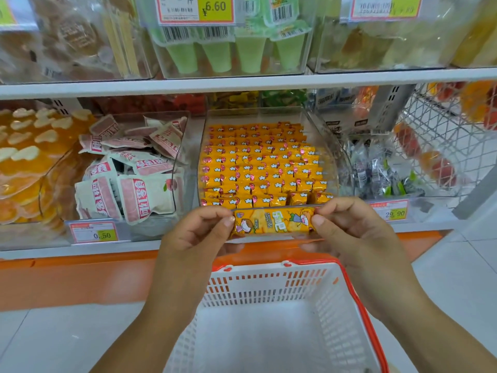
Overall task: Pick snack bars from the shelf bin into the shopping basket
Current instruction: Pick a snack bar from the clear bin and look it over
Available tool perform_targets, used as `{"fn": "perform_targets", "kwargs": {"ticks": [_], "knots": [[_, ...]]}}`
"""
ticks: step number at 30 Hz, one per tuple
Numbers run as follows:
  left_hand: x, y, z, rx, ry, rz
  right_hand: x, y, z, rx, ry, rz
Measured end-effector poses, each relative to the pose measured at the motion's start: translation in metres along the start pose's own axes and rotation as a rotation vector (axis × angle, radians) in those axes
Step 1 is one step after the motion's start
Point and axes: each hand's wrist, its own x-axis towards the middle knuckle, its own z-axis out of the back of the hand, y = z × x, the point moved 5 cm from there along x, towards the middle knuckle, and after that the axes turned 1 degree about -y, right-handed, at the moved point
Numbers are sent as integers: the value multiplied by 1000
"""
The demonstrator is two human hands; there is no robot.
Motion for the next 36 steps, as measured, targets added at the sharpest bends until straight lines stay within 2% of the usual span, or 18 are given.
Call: {"fn": "perform_targets", "kwargs": {"ticks": [8, 13, 17, 22, 27, 36], "knots": [[1, -1, 3, -39, 92, 15, 5, -12, 0, 44, 132, -56], [4, 1, 7, 9, 75, 13, 5, -12, -4, 136, 157, -87], [4, 2, 6, -48, 130, 27, 6, -10, -5, 269, 140, -161], [5, 6, 6, -62, 137, 58, 7, -13, -5, 289, 124, -233], [7, 5, 7, -93, 164, 89, 8, -14, -3, 333, 185, -303], [6, 7, 9, 18, 84, 68, 6, -12, -6, 120, 168, -151]]}}
